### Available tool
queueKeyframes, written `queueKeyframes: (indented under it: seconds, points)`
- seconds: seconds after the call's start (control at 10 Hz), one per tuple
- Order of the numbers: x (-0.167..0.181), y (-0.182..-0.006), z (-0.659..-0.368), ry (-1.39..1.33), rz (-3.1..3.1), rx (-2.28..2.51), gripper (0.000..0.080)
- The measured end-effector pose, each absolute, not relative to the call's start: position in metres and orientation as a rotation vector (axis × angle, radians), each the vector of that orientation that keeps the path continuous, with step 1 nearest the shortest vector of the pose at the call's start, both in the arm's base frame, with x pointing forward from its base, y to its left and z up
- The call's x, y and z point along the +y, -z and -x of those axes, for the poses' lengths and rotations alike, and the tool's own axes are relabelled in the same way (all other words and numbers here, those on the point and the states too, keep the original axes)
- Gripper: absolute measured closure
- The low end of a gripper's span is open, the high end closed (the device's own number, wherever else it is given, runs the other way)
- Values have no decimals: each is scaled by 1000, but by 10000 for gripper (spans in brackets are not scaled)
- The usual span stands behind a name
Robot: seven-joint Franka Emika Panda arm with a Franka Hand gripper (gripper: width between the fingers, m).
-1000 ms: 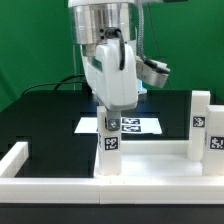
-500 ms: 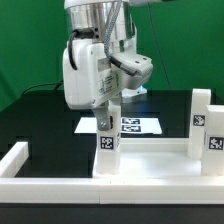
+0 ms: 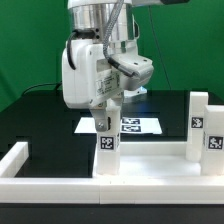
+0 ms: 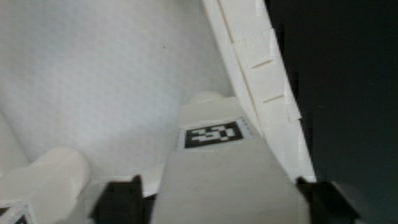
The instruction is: Assemble desk
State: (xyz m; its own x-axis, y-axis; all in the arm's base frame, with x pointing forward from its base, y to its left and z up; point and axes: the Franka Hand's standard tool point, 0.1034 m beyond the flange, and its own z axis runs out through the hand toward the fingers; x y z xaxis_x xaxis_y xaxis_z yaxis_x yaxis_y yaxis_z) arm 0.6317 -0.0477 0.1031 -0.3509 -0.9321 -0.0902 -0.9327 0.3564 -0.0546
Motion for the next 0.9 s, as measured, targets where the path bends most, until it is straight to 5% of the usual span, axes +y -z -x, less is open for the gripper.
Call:
queueKeyframes:
  seconds: [0.1,0.2,0.5,0.9]
  points:
    - [-41,-109,-634,-7,1729,2485,274]
    - [-31,-126,-639,-3,1720,2454,176]
    - [-20,-177,-649,8,1663,2386,152]
    - [-20,-173,-648,4,1665,2391,151]
